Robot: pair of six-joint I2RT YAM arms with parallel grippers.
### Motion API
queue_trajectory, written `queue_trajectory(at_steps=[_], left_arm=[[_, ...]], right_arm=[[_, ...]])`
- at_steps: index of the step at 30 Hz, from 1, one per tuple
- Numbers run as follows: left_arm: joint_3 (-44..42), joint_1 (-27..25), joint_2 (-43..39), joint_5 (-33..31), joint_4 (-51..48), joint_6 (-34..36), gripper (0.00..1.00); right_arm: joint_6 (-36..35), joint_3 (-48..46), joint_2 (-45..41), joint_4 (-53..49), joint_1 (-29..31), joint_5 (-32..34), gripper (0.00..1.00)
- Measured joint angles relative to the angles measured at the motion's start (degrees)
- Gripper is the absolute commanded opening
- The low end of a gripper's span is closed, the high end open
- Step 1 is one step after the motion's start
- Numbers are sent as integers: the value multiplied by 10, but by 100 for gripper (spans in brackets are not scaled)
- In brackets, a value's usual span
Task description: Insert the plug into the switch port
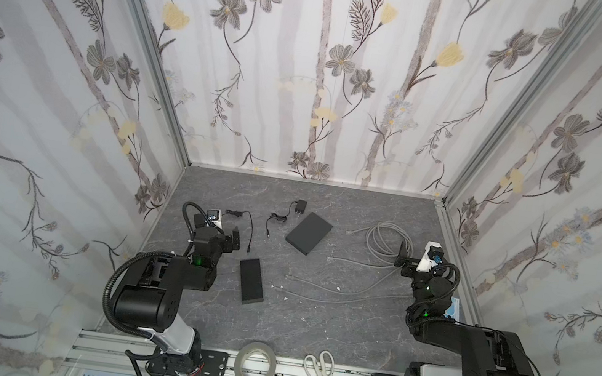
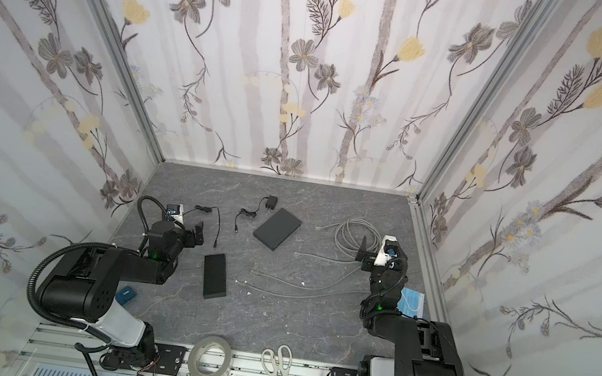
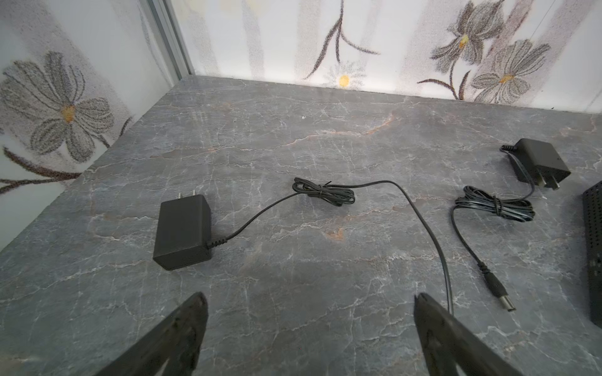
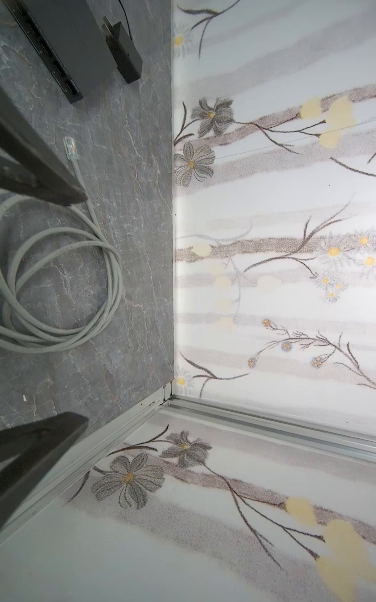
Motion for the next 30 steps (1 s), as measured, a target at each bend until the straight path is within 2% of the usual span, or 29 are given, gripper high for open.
queue_trajectory(at_steps=[30], left_arm=[[0, 1, 0, 0, 0, 0, 100]], right_arm=[[-15, -30, -2, 40, 30, 35, 100]])
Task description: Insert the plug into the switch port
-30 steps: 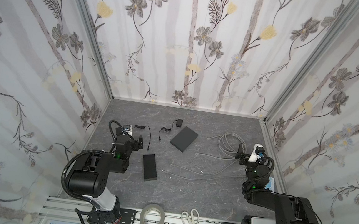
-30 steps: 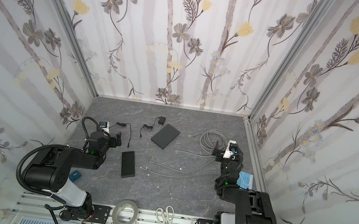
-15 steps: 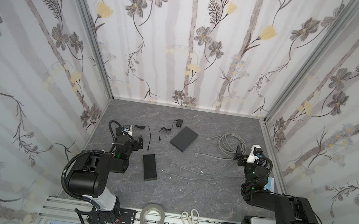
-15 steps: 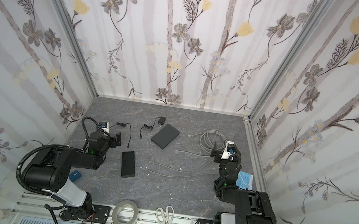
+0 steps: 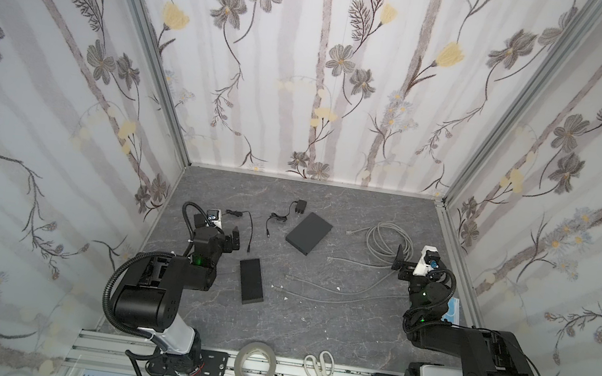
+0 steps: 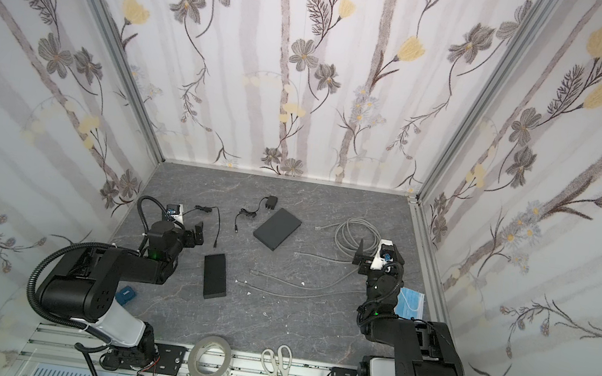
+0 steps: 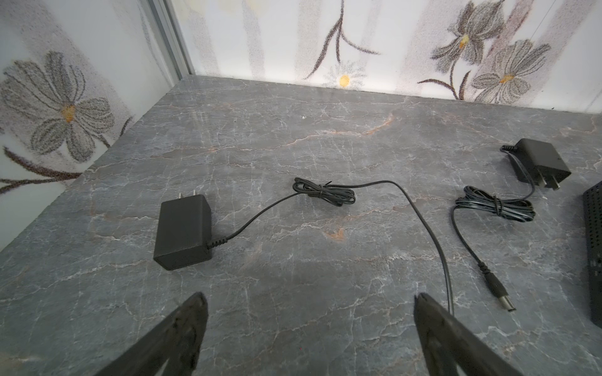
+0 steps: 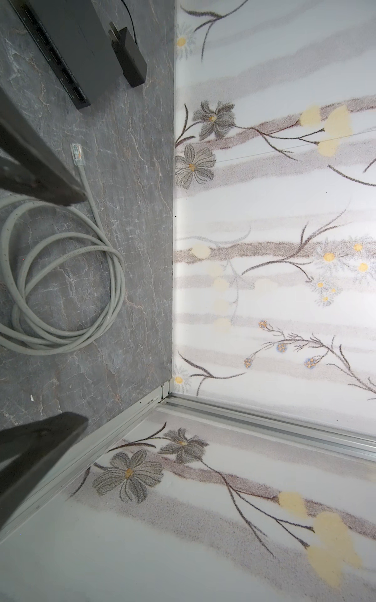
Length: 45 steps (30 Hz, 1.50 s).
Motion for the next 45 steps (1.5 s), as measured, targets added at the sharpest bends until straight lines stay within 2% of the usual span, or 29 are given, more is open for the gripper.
queue_trajectory(at_steps=[20, 28, 34, 38, 41, 43, 45], left_arm=[[0, 2, 0, 6, -2, -1, 100], [-12, -23, -3, -41, 3, 3, 100], [-20, -26, -11, -68, 14, 3, 100], [-31, -68, -86, -117, -16, 20, 100], [-3, -92, -192, -143, -84, 13, 100], [8, -94, -267, -153, -128, -10, 100], [7, -96, -327, -154, -159, -35, 100]], right_arm=[[0, 6, 0, -5, -4, 6, 100], [14, 26, 0, -19, -24, 6, 100], [17, 11, -10, -26, -9, 21, 100], [0, -28, -86, -23, 37, 68, 100], [-4, 10, -179, -91, 62, 90, 100], [46, 56, -235, -166, 63, 106, 100], [137, 103, -276, -266, 58, 133, 100]])
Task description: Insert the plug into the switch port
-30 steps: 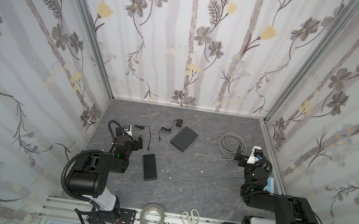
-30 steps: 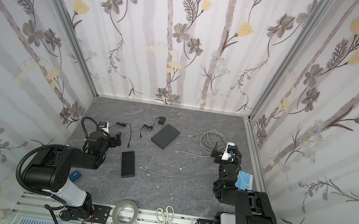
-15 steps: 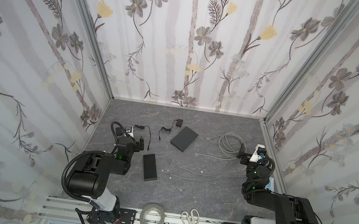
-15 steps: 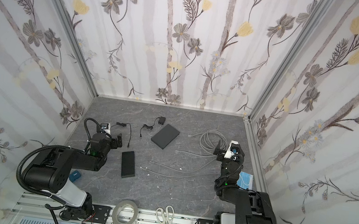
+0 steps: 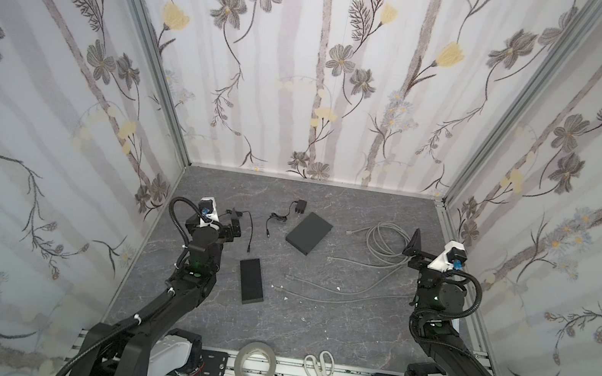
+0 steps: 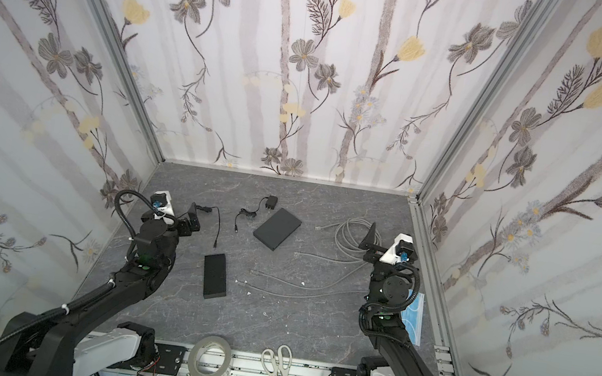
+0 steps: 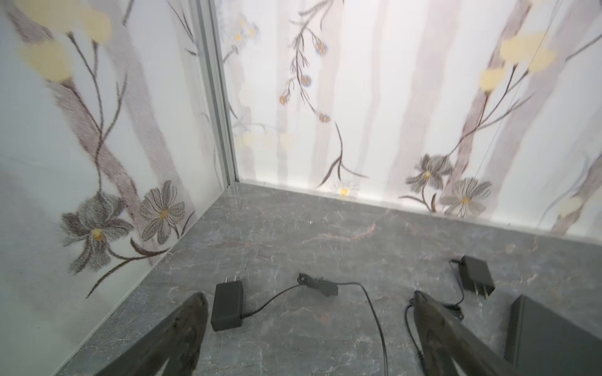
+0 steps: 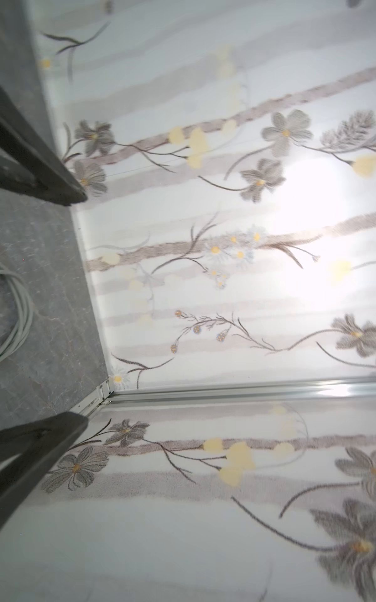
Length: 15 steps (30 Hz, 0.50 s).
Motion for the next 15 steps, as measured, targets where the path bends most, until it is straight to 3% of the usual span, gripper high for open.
queue_trajectory(at_steps=[3, 6, 10, 15], left_arm=[[-24, -6, -73, 19, -46, -60, 100], [-48, -7, -127, 55, -106, -145, 100], [-69, -8, -170, 132, -202, -247, 100], [-75, -8, -226, 176, -307, -331, 100]], right_arm=[[118, 18, -39, -124, -22, -30, 100], [193, 1, -52, -196, -7, -99, 100], [229, 13, -20, -270, 97, -165, 100], [210, 89, 78, -333, 257, -183, 100]])
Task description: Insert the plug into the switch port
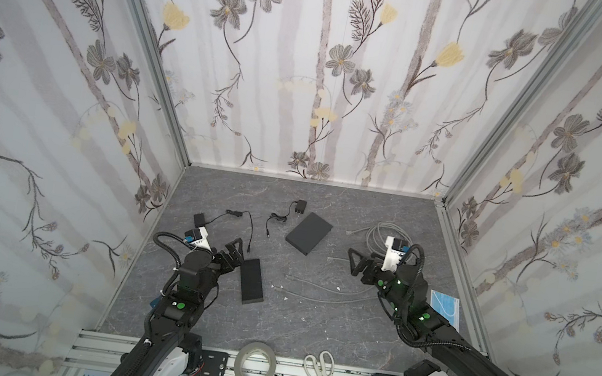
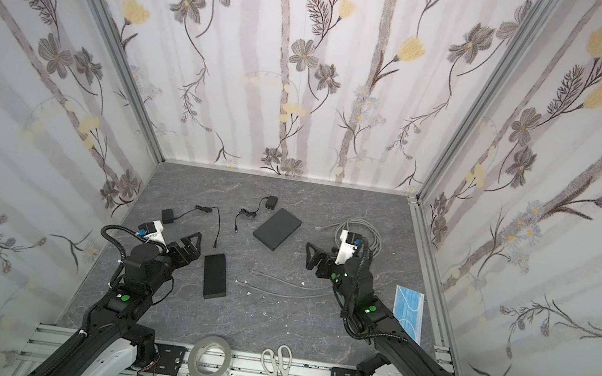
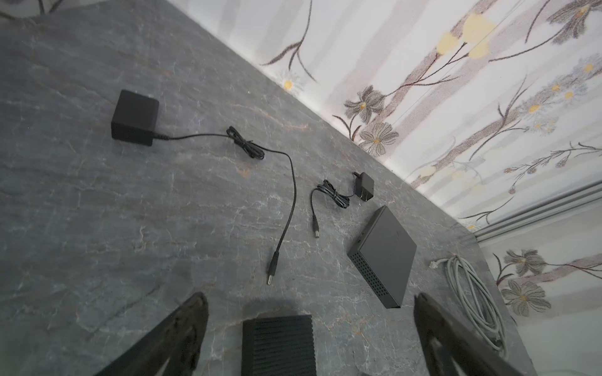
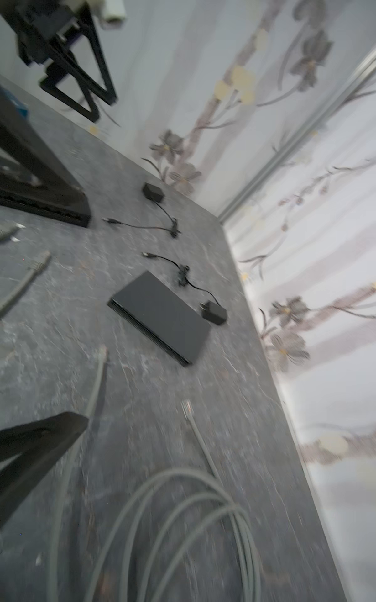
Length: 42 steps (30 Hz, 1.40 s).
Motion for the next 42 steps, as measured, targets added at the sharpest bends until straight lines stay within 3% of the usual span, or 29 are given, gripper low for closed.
queue_trajectory(at_steps=[5, 10, 16, 30, 38, 42], left_arm=[[-24, 2, -35, -8, -31, -49, 100], [-23, 0, -84, -73, -63, -59, 100], [-50, -2, -181, -152, -90, -46, 100], [-51, -41, -204, -193, -103, -41, 100], [-43, -50, -214, -202, -121, -50, 100], [-42, -50, -214, -206, -125, -51, 100]], right_arm=[[-15, 112, 126, -77, 115, 16, 100], [-25, 249, 248, -145, 228, 49, 99], [-6, 420, 410, -226, 297, 71, 100], [55, 678, 638, -366, 313, 110, 96], [86, 719, 692, -414, 328, 119, 79], [95, 720, 702, -419, 329, 120, 79]])
